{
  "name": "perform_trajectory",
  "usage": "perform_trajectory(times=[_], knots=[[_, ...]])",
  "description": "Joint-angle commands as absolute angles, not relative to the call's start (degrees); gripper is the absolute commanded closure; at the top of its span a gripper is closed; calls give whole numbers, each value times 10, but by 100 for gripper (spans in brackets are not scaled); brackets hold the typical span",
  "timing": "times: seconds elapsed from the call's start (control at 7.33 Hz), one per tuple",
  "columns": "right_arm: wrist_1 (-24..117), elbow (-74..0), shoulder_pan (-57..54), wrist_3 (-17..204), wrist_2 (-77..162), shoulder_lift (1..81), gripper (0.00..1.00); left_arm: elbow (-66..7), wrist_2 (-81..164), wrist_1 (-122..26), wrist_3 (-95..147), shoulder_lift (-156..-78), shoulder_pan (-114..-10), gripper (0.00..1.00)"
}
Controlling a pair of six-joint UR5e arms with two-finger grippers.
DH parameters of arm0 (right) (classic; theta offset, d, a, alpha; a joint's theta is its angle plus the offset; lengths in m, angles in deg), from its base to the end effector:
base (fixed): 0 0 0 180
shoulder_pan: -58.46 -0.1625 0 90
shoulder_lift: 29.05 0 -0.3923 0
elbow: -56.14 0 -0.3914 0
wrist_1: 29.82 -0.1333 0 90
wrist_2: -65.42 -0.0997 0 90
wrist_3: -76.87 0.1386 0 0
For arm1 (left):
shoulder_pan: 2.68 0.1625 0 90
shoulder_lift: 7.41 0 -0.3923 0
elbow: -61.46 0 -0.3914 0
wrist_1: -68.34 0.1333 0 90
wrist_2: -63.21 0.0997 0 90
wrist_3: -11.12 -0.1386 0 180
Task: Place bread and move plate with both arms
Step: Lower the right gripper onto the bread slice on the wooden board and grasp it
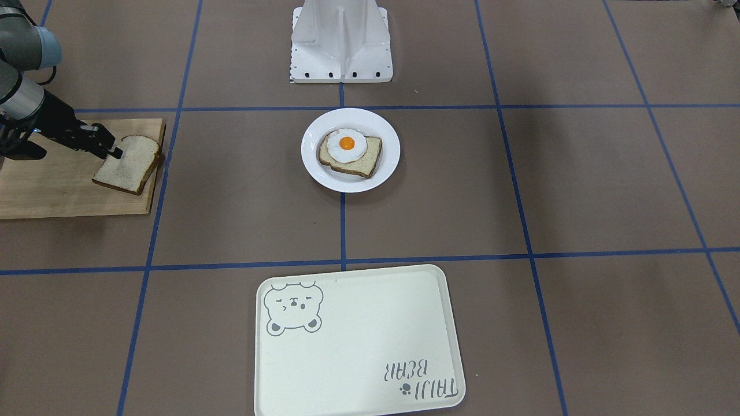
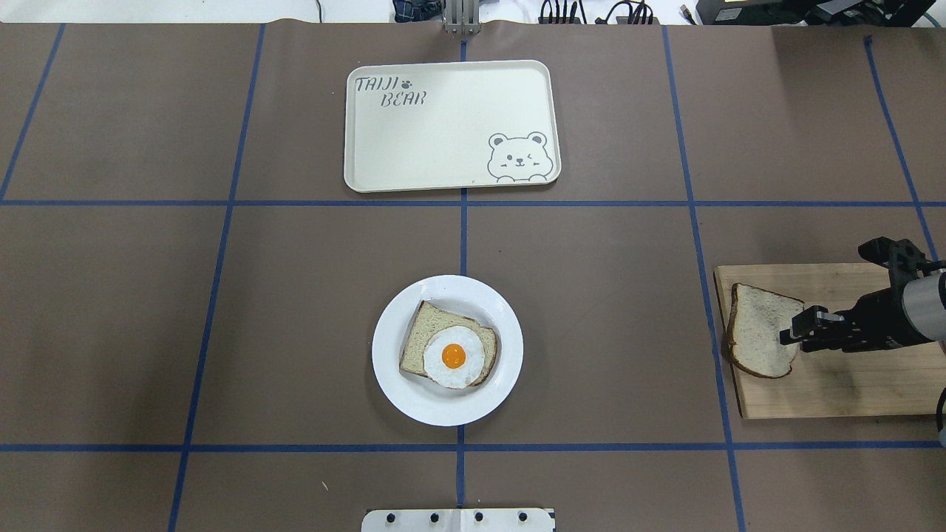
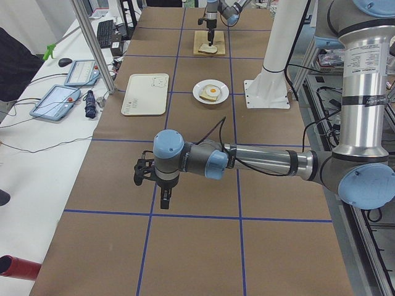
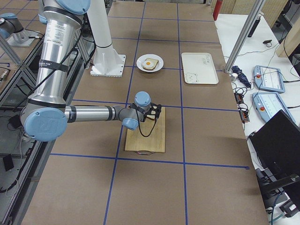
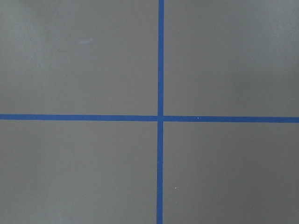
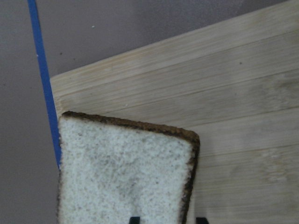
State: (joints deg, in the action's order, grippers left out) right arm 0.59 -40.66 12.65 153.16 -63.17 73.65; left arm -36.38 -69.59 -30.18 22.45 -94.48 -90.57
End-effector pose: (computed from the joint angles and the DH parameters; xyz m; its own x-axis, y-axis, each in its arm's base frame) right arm -0.2797 -0.3549 0.5692 0.4508 0.1979 0.8704 -0.1063 0.9801 -0.1678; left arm -0.0210 -0.4916 0.5965 0.7203 -0.0098 -0.6936 0.1078 0.9893 0.0979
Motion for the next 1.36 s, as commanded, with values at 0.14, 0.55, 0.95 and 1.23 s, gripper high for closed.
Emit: perform_trajectory(times=[0.14, 0.55, 0.95, 1.23], knots=[[6, -408, 126, 1532, -633, 738, 62, -365, -696, -302, 225, -945, -906, 1], [6, -406, 126, 1532, -633, 741, 66, -367, -696, -301, 225, -946, -906, 1], [8, -405, 127, 1532, -635, 741, 63, -367, -696, -298, 225, -949, -906, 1], [8, -398, 129, 1532, -634, 738, 63, -368, -697, -297, 225, -949, -906, 1]])
